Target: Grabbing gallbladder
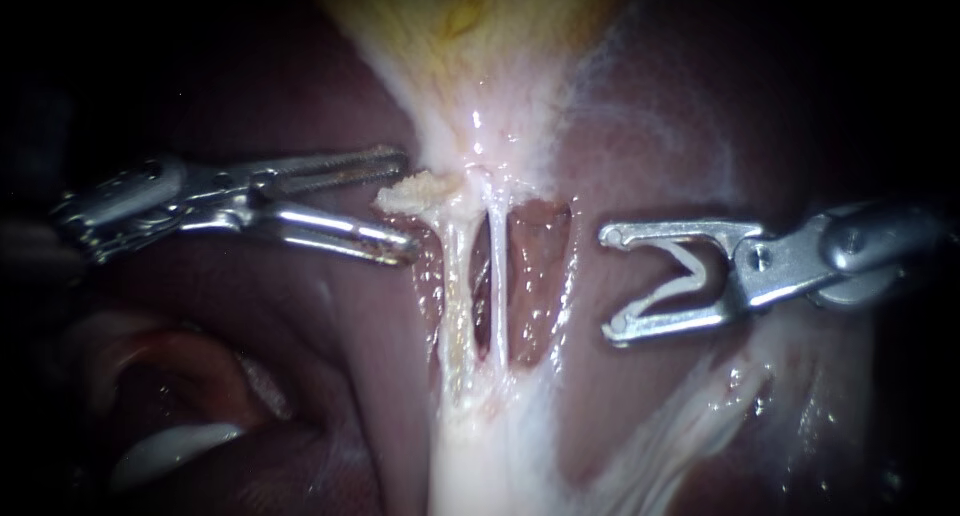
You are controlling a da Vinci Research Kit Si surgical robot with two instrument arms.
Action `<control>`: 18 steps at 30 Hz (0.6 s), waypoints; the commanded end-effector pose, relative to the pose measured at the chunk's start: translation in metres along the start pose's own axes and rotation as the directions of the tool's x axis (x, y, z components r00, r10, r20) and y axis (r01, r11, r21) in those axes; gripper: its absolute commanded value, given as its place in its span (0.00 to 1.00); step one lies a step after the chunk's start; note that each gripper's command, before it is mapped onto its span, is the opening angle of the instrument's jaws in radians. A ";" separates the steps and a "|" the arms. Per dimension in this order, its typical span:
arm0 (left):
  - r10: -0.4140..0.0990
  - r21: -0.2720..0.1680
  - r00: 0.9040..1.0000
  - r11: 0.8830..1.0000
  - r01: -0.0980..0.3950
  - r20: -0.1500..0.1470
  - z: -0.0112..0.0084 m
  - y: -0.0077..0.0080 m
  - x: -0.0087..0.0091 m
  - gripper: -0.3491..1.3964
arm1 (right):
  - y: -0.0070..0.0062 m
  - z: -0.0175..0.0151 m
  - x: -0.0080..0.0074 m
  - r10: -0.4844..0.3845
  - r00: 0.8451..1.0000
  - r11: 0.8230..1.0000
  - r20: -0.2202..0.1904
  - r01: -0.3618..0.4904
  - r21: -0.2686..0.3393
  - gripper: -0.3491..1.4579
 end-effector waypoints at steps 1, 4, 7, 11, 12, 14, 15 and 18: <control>0.000 -0.002 1.000 1.000 0.000 0.000 0.0000 -0.0002 -0.0002 0.47 | 0.0000 0.0000 0.0000 0.000 1.000 1.000 0.000 0.000 0.000 0.44; -0.007 -0.006 1.000 1.000 0.007 0.001 0.0005 -0.0004 -0.0004 0.45 | 0.0000 0.0000 0.0000 0.000 1.000 1.000 0.000 0.000 0.000 0.44; -0.007 -0.008 1.000 1.000 0.007 0.001 0.0008 -0.0004 -0.0004 0.40 | 0.0000 0.0000 0.0000 0.000 1.000 1.000 0.000 0.000 0.000 0.44; -0.013 -0.008 1.000 1.000 0.013 -0.005 0.0008 -0.0003 -0.0004 0.27 | 0.0000 0.0000 0.0000 0.000 1.000 1.000 0.000 0.000 0.000 0.44; -0.013 -0.008 1.000 1.000 0.013 -0.005 0.0008 -0.0002 -0.0004 0.22 | 0.0000 0.0000 0.0000 0.000 1.000 1.000 0.000 0.000 0.000 0.44; -0.025 -0.008 1.000 1.000 0.025 -0.007 0.0006 -0.0002 -0.0004 0.09 | 0.0000 0.0000 0.0000 0.000 1.000 1.000 0.000 0.000 0.000 0.44; -0.031 -0.008 1.000 1.000 0.031 -0.007 0.0006 -0.0002 -0.0004 0.05 | 0.0000 -0.0001 0.0000 0.000 1.000 1.000 0.000 0.000 0.000 0.44; -0.042 -0.006 0.999 0.999 0.042 -0.010 0.0002 -0.0002 -0.0003 0.00 | 0.0000 -0.0001 0.0000 0.000 1.000 1.000 0.000 0.000 0.001 0.44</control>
